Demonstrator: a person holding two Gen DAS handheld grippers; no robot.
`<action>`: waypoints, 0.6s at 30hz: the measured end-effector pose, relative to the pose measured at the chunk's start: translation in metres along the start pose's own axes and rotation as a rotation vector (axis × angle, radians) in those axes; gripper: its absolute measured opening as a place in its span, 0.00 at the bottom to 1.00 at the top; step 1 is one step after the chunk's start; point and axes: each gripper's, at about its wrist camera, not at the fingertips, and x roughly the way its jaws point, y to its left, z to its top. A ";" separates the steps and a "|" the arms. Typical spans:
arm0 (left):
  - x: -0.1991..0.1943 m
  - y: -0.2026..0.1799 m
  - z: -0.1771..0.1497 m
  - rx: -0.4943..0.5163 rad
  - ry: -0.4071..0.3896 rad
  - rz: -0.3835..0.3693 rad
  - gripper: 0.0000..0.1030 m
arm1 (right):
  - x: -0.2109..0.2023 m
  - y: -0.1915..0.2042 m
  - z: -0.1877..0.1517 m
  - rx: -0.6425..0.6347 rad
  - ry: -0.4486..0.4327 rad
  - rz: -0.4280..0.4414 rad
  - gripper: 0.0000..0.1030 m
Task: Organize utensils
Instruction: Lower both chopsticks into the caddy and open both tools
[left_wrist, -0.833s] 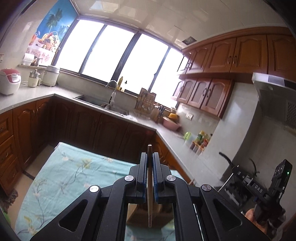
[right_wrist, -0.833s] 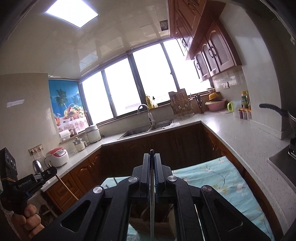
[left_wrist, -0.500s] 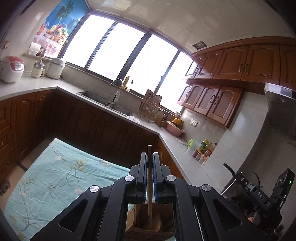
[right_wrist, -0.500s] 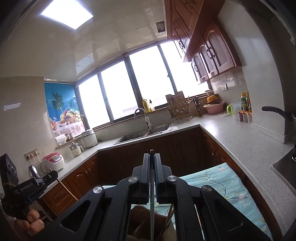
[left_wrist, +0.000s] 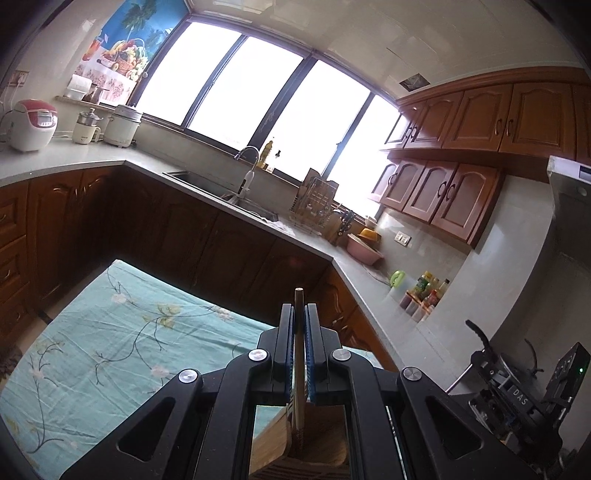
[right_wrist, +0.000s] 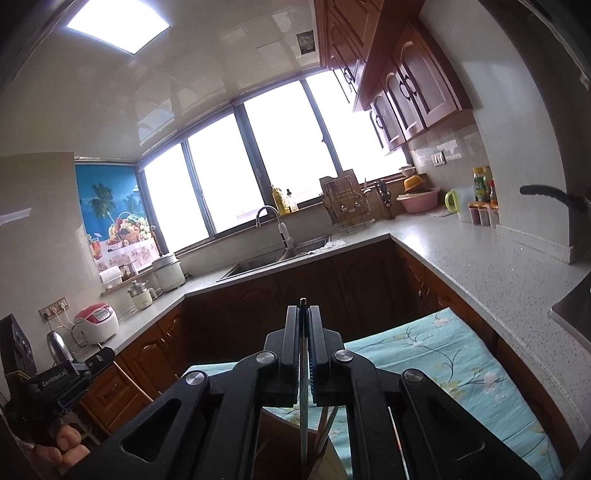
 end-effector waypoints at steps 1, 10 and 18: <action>-0.001 -0.001 -0.002 0.006 0.002 0.003 0.04 | 0.002 -0.001 -0.004 0.003 0.006 0.000 0.04; 0.011 -0.016 -0.020 0.073 0.067 0.036 0.04 | 0.013 -0.010 -0.029 0.029 0.054 -0.010 0.04; 0.012 -0.030 -0.022 0.116 0.097 0.049 0.04 | 0.017 -0.014 -0.041 0.038 0.084 -0.015 0.04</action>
